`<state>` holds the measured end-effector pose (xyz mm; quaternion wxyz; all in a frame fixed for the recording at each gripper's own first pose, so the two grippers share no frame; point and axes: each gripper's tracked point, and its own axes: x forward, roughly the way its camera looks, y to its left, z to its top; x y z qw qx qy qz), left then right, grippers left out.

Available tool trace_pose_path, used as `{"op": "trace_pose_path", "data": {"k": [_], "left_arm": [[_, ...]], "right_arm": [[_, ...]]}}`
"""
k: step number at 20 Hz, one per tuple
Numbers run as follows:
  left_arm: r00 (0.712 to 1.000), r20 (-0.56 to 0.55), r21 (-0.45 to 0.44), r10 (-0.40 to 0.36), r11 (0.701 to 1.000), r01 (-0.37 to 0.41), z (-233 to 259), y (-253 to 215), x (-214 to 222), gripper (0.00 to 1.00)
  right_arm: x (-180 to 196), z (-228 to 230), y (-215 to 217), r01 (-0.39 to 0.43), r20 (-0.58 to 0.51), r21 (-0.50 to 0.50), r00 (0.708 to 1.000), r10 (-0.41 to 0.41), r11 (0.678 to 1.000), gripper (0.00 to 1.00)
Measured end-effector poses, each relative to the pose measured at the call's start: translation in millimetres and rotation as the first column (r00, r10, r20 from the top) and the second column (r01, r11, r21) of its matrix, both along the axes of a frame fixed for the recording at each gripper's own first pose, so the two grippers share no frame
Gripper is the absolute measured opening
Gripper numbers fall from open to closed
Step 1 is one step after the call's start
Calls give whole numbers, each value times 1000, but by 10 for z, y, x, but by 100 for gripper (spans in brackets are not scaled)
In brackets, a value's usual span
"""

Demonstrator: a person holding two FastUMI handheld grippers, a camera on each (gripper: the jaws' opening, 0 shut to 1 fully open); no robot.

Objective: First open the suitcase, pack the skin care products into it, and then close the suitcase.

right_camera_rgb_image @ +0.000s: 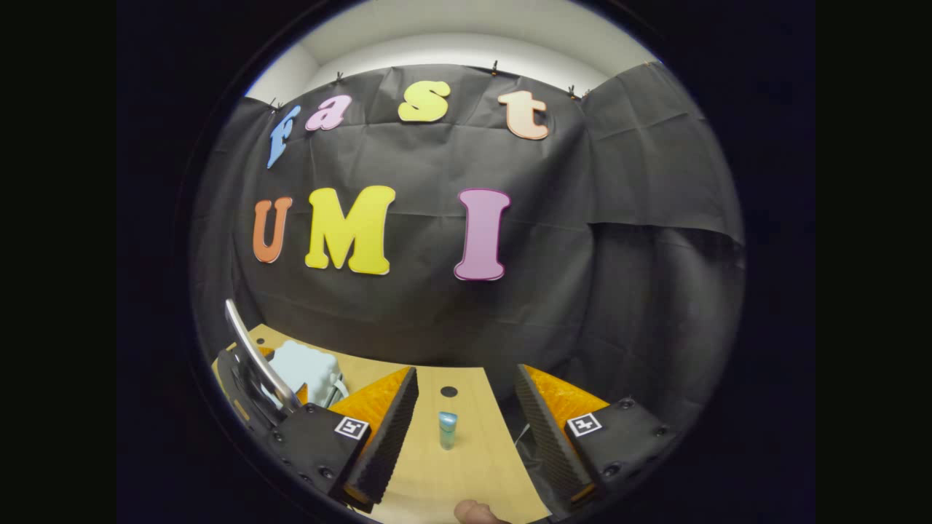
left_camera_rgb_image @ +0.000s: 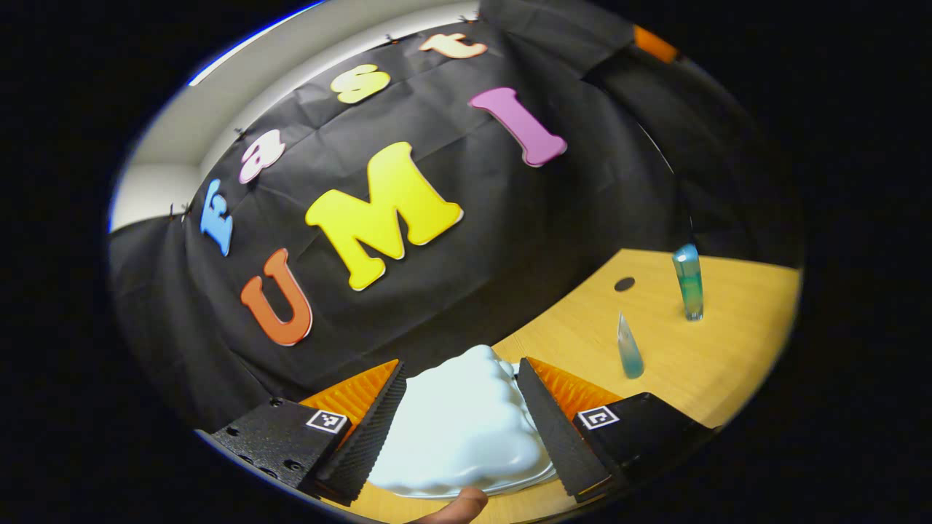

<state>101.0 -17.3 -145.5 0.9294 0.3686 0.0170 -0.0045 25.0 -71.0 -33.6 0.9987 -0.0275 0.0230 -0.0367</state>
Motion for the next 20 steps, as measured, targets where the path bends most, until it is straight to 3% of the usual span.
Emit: {"op": "trace_pose_path", "data": {"k": [3,7,11,14,16,20], "left_arm": [[999,-36,218,-5,976,13,-367,-86,109,98],[996,-87,421,-22,905,56,-780,-273,292,97],[987,-150,525,50,850,37,-1096,-228,467,97],[986,-151,610,72,791,35,-1149,-265,547,96],[982,-170,634,77,772,49,-1220,-270,595,96],[967,-225,685,120,725,69,-1391,-235,633,74]], "right_arm": [[79,-85,-161,18,-16,9,1000,-18,1000,80],[193,-199,-276,10,-44,25,999,-9,1000,79],[311,-285,-346,-21,-56,26,998,22,999,80],[396,-405,-429,-42,-79,33,996,45,999,80],[473,-500,-463,-60,-102,52,993,65,997,79],[642,-619,-492,-100,-128,89,985,111,991,80]]}}
